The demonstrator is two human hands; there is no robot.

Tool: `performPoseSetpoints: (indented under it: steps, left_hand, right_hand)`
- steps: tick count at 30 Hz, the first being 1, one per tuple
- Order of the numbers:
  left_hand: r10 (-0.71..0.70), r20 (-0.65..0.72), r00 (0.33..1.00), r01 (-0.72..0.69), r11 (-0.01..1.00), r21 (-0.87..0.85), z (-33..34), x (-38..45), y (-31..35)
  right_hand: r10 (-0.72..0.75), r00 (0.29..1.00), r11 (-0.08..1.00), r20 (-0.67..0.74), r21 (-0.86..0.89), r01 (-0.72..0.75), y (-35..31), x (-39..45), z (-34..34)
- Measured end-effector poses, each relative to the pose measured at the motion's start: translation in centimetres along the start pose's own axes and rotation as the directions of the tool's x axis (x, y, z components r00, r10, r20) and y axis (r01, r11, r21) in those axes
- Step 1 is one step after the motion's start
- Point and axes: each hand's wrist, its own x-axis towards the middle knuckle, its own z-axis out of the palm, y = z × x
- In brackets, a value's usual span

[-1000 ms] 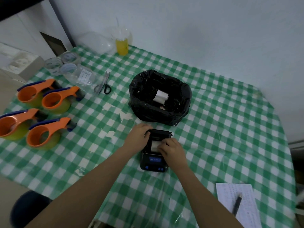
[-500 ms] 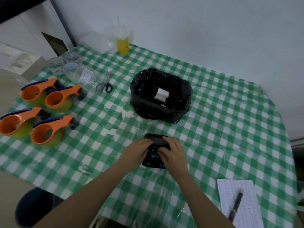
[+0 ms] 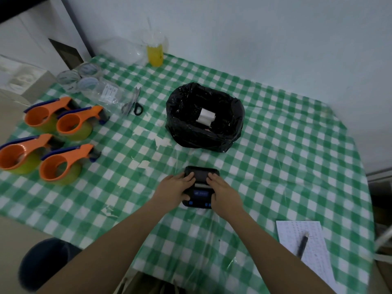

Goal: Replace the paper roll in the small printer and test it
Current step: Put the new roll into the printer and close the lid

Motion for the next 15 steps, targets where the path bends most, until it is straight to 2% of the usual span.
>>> performPoseSetpoints:
  steps: [3,6,10,12,15]
  left_hand:
    - [-0.022,0.033,0.999,0.020,0.998,0.063,-0.1,-0.2,0.3]
    - [-0.009,0.034,0.999,0.007,0.999,0.052,-0.5,-0.5,0.5]
    - [-0.016,-0.002,1.000,0.015,0.967,-0.254,0.1,-1.3,0.5]
    - [-0.069,-0.038,0.997,0.048,0.914,-0.403,0.8,-1.8,0.7]
    - [-0.188,-0.039,0.981,0.136,0.824,-0.550,1.8,-2.3,1.2]
  right_hand:
    - [0.042,0.997,0.996,0.067,-0.077,-0.037,-1.0,0.2,-0.3]
    - [0.079,0.996,0.997,0.051,-0.028,-0.078,-1.0,0.7,-0.9]
    - [0.156,0.987,0.951,-0.035,0.275,-0.141,-0.3,-0.8,-0.6]
    - [0.265,0.959,0.867,-0.095,0.459,-0.195,-0.7,-2.2,0.3]
    - [0.410,0.911,0.711,-0.043,0.641,-0.289,-1.2,-3.4,1.8]
